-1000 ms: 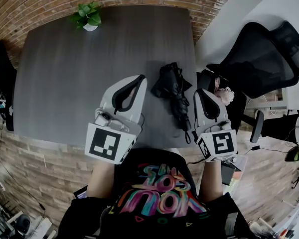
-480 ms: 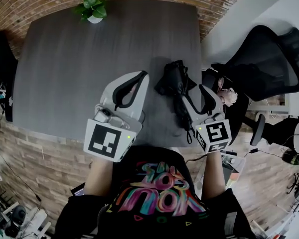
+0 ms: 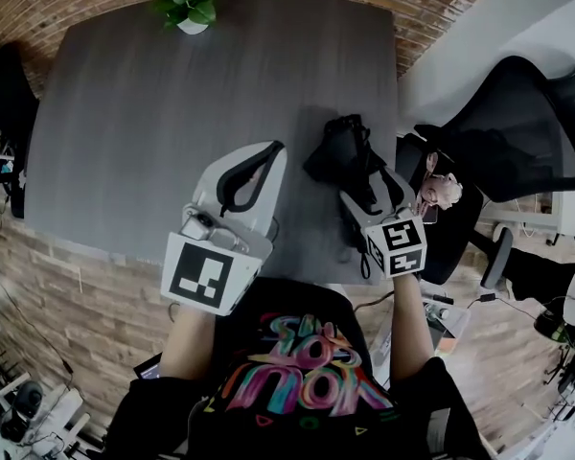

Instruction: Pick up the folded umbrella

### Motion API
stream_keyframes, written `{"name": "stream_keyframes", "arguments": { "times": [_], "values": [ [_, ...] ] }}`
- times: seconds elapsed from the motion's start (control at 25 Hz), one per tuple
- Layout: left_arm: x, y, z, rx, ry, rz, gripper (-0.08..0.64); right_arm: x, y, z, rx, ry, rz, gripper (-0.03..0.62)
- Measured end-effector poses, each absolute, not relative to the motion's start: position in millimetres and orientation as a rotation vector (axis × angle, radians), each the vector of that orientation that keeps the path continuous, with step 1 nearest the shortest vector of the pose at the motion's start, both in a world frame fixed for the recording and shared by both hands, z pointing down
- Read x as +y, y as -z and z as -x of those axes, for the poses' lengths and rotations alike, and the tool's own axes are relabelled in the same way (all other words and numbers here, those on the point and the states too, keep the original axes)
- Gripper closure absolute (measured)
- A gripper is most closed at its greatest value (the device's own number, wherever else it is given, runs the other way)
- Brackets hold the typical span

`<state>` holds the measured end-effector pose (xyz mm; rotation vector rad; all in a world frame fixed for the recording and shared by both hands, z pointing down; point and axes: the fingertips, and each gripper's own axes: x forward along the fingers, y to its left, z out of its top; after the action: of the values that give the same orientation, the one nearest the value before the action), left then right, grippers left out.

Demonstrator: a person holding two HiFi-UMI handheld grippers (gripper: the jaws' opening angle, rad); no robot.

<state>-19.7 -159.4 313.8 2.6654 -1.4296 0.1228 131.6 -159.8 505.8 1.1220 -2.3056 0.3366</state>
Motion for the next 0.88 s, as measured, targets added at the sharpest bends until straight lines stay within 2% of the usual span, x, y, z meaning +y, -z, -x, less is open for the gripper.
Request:
{"name": "stream_keyframes", "arguments": {
  "times": [0.88],
  "values": [
    [-151,-330,25,-1.454,-0.17,-2.623,0.559,-189,-593,-121,-2.099,-0.486,-0.973,0.216]
  ]
}}
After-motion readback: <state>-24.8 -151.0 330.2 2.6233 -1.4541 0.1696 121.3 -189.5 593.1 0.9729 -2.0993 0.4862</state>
